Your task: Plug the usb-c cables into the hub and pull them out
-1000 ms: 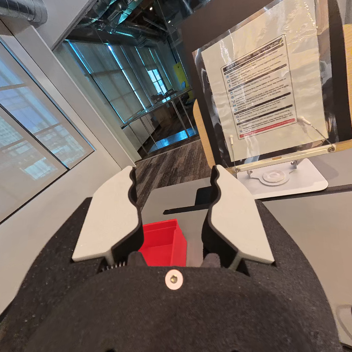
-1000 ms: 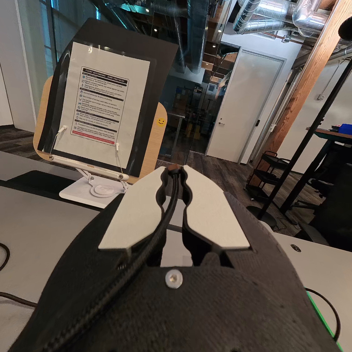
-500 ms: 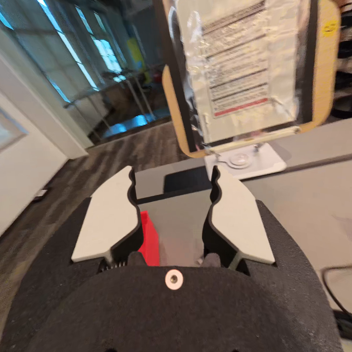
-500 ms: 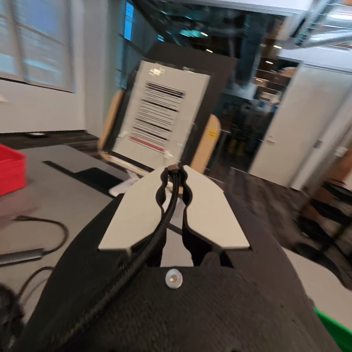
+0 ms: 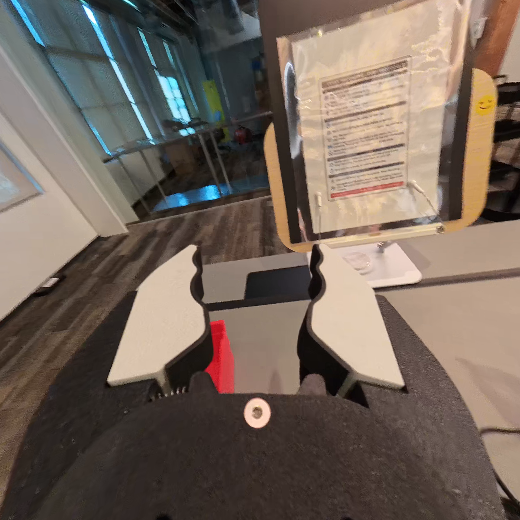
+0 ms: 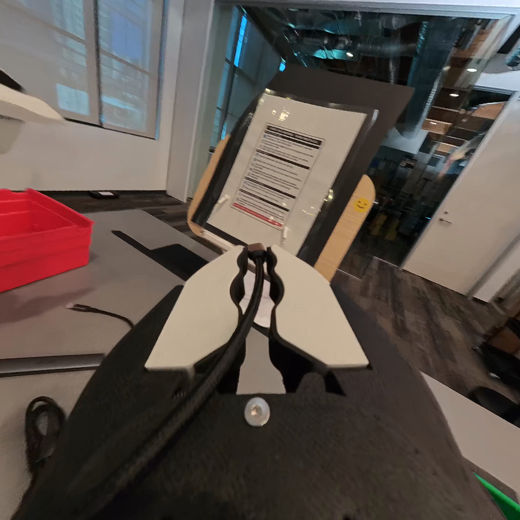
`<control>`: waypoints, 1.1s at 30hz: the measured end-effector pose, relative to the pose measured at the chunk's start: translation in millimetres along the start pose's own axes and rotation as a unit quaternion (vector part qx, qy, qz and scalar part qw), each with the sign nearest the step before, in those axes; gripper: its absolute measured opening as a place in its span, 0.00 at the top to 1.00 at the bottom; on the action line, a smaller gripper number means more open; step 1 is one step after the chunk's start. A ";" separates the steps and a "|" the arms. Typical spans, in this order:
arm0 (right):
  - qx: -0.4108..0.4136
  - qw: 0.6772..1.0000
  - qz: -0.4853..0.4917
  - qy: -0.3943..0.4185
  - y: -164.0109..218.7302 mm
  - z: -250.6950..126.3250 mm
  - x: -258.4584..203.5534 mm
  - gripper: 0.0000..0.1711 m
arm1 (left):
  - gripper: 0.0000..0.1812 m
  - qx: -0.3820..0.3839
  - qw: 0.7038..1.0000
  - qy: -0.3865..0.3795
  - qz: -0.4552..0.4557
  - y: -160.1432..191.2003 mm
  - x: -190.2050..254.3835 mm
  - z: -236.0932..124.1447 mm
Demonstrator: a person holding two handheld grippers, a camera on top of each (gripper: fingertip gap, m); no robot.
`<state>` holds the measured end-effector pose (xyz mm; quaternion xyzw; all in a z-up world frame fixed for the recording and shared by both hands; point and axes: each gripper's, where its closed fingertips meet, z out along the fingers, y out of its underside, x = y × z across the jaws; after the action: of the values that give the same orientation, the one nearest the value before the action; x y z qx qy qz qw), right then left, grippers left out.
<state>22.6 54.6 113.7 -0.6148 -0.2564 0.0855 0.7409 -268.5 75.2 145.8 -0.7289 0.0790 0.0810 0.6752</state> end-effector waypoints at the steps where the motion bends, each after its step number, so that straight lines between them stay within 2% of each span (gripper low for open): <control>1: -0.009 1.000 -0.010 0.022 0.2 -1.5 5.9 0.92 | 0.60 0.011 1.000 -0.021 0.010 -4.3 -3.5 -3.0; 4: -0.020 0.995 -0.038 0.085 -7.6 -10.5 20.7 0.92 | 0.60 0.039 0.997 -0.058 0.031 -16.5 -5.9 -14.5; 9: -0.007 0.990 -0.055 0.126 -27.7 -24.7 28.2 0.92 | 0.59 0.042 0.997 -0.047 0.039 -22.4 6.5 -24.2; 33: 0.005 0.990 -0.024 0.138 -30.6 -34.7 43.7 0.92 | 0.59 0.024 0.997 -0.046 0.049 -16.4 11.1 -21.2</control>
<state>71.0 36.8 151.1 -0.6105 -0.1663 -0.0165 0.7742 -253.8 55.3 160.7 -0.7032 0.0856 0.1455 0.6907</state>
